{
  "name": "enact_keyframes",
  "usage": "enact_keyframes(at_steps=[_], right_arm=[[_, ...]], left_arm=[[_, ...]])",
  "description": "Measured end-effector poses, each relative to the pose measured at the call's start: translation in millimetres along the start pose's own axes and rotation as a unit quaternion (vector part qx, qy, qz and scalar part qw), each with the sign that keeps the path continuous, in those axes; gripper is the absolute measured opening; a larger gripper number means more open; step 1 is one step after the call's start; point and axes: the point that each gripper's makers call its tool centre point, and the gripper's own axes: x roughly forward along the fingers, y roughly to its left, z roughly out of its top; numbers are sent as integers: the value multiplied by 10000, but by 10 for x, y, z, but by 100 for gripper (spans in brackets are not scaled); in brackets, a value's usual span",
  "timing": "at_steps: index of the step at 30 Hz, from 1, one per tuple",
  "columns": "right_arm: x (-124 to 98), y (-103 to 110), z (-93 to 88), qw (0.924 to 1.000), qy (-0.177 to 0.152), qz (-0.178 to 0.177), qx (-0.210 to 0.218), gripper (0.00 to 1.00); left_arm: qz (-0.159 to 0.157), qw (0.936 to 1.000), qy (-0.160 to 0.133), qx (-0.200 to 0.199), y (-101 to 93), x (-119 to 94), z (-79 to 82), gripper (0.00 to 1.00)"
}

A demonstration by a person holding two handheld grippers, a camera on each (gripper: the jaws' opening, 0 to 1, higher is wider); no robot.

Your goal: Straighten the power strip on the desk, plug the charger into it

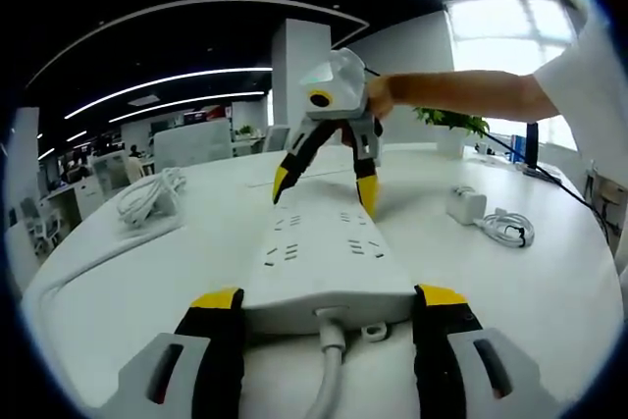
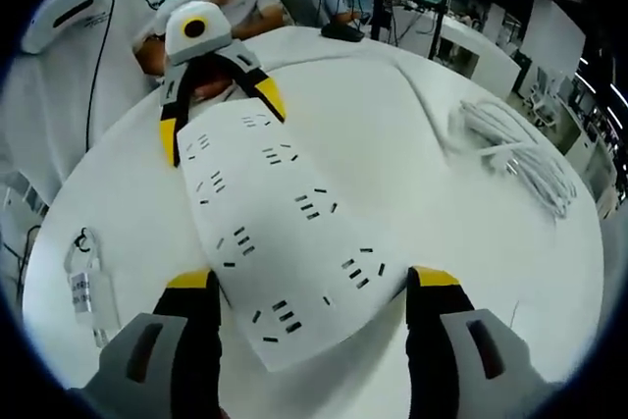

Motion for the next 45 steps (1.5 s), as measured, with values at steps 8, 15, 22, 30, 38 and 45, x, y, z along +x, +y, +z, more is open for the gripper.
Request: enact_keyframes(at_steps=[8,15,22,30,38,45], right_arm=[[-3,-42,-18,10000,-35,-16,-9,75],[-4,18,-11,10000,-20,-61,35,75],[-18,44,-28,9998,-86,-132,125,75],[-14,116,-8,9997,-71,-177,182,75],[-14,155,-4,9994,-106,-225,238,75],[-15,187,3,9990,-94,-282,322,75]], left_arm=[[-4,10000,8,0,-2,3,4,70],[-54,10000,26,6,-5,0,-2,70],[-150,9999,55,20,-15,-8,-10,70],[-220,9997,102,0,-24,-15,-18,70],[-303,9995,127,-18,-37,-29,-25,70],[-379,9992,151,5,-24,-38,-26,70]])
